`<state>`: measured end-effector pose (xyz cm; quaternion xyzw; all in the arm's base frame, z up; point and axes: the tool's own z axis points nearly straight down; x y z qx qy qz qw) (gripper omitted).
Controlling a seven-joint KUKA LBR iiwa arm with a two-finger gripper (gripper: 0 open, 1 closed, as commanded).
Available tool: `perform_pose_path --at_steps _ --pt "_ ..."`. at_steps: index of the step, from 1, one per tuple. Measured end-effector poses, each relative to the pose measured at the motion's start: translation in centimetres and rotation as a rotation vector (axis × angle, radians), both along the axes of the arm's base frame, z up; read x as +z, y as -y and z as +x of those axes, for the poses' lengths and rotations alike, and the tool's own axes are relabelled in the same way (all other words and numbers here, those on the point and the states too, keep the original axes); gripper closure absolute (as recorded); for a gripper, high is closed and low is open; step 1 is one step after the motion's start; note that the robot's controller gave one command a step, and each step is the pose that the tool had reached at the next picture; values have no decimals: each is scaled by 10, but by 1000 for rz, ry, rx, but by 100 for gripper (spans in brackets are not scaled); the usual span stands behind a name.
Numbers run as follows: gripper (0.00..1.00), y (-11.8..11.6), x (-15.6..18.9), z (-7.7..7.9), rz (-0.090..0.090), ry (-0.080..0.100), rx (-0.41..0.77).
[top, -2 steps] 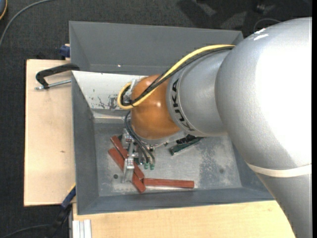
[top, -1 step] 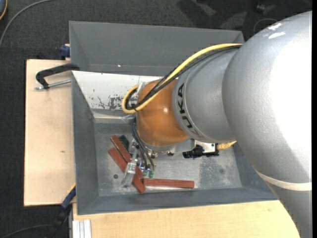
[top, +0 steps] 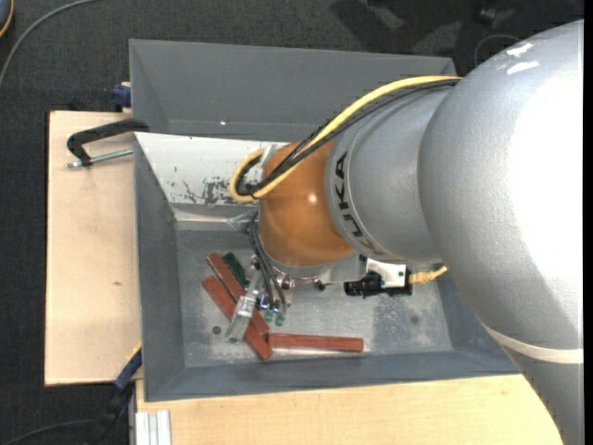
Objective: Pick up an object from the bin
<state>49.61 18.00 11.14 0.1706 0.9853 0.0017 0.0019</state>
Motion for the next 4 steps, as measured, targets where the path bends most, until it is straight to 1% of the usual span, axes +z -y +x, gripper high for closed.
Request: perform_pose_path --at_steps 1,2,3,4 --pt "0 10 -41 -1 -1 -5 -236" --pt "0 9 -40 -1 0 -3 -236" --pt "100 8 -37 1 3 1 -236" --pt "100 7 16 3 2 3 -234"
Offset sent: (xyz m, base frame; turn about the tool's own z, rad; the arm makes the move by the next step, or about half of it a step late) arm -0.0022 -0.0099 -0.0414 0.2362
